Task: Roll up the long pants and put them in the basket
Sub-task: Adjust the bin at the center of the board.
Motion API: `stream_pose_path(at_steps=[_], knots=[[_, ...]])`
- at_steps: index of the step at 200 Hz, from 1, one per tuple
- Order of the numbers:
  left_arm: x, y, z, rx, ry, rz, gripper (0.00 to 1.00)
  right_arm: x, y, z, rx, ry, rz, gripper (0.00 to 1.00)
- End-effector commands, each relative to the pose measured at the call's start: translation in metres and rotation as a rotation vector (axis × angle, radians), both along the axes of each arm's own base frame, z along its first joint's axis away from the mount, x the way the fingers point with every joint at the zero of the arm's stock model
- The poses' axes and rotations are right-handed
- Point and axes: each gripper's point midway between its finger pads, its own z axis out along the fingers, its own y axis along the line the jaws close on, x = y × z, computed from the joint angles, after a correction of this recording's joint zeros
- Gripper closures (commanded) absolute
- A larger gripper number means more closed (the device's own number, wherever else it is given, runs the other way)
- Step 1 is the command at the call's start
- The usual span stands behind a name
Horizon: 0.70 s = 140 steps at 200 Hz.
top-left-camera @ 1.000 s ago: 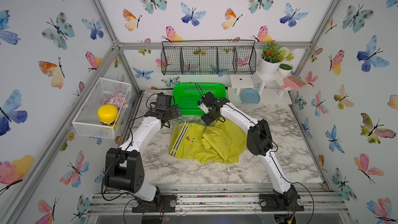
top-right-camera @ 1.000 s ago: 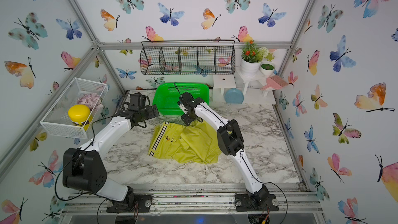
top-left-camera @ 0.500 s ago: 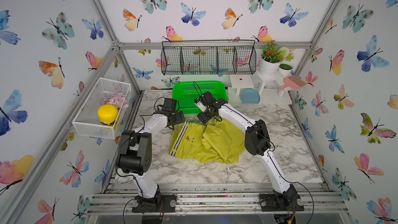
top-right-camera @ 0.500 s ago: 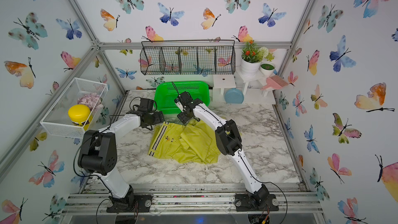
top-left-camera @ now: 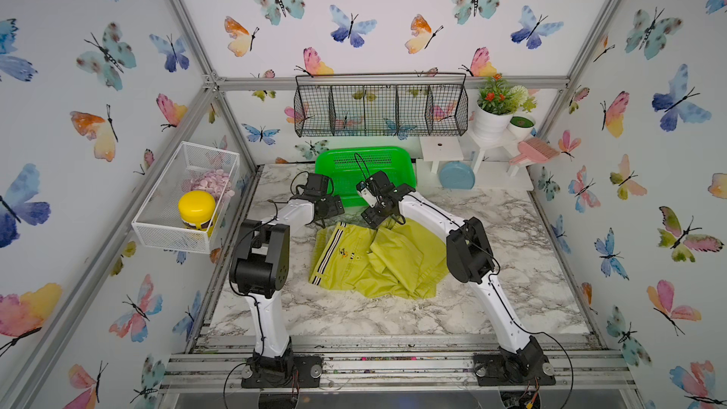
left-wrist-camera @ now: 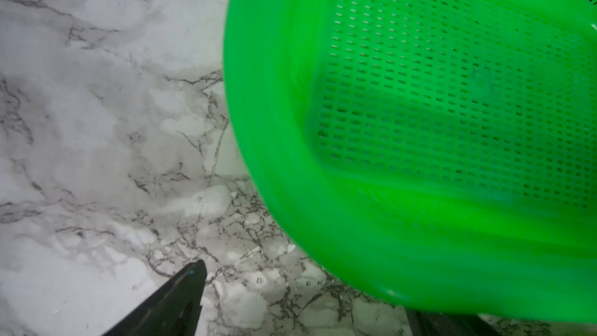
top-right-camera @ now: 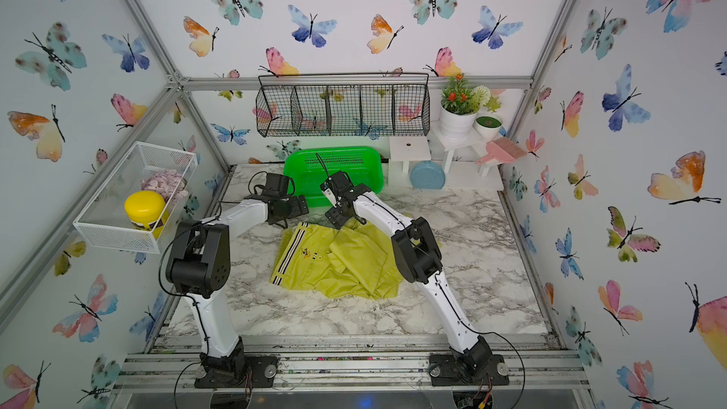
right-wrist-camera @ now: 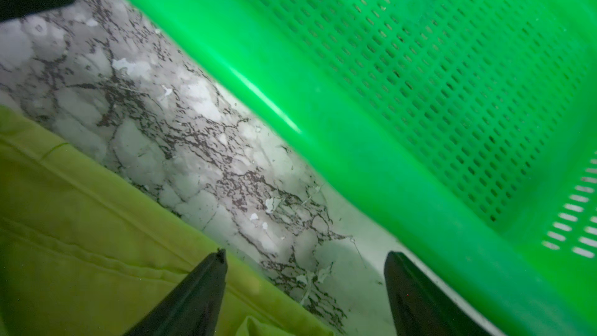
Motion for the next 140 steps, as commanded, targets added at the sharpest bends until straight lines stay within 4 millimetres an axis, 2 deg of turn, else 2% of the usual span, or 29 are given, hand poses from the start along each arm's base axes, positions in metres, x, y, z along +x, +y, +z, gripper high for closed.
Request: stream_pose_path(at_steps=[1,47,105,140], knots=[[0.008,-0.002,-0.017,0.016,0.02,0.0,0.01,0.005,-0.004,0.001,0.002,-0.018,-0.023,0.16],[0.023,0.001,-0.023,0.038,0.004,0.01,0.01,0.012,-0.011,-0.004,-0.021,-0.042,-0.057,0.1],[0.04,-0.001,-0.022,0.03,-0.026,0.013,0.02,0.048,-0.044,-0.008,-0.04,-0.088,-0.168,0.08],[0.051,-0.001,-0.019,0.033,-0.044,0.014,0.02,0.054,-0.051,-0.009,-0.012,-0.071,-0.18,0.07]])
